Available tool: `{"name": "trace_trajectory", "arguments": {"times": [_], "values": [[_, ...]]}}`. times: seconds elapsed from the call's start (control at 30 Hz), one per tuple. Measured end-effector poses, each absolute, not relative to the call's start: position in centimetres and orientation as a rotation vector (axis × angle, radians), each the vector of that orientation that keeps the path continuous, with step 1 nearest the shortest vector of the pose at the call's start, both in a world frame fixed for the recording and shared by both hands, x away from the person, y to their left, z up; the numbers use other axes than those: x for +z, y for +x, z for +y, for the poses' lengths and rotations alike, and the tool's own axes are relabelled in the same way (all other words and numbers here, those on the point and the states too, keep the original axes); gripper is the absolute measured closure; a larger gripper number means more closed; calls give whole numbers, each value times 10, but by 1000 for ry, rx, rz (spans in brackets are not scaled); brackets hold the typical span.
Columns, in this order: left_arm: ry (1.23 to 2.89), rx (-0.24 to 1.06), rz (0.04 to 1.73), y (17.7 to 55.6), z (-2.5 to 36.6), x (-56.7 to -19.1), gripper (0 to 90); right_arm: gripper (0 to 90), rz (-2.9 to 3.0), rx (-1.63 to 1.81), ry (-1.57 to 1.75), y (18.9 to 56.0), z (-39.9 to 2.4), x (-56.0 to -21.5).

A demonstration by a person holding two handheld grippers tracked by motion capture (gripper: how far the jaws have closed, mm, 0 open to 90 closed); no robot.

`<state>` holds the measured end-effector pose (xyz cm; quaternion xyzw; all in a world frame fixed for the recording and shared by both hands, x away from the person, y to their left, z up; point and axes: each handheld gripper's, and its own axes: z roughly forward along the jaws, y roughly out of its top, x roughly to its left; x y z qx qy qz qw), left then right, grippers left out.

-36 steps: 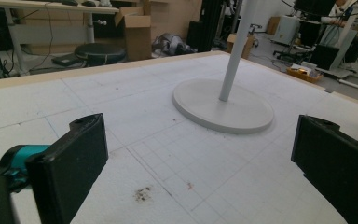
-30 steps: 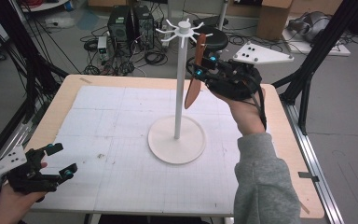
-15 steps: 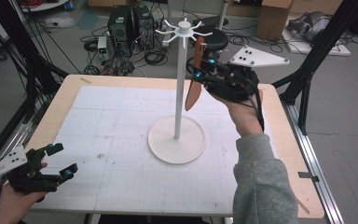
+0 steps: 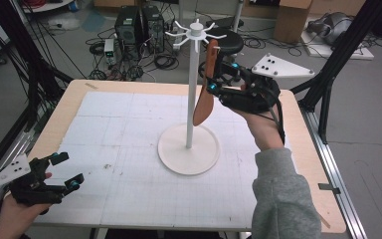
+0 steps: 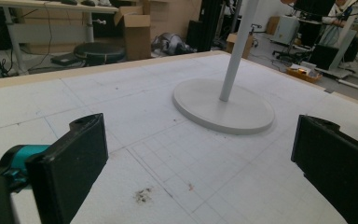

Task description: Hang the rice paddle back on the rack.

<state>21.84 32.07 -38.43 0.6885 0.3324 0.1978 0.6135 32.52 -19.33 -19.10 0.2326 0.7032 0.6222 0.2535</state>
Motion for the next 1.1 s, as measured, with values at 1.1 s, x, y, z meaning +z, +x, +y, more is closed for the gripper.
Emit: {"name": "trace_trajectory", "arguments": {"times": [1.1], "values": [[1564,451,728,230,307,-382,41,2,2096,1709,580,305,-223,-271]]}}
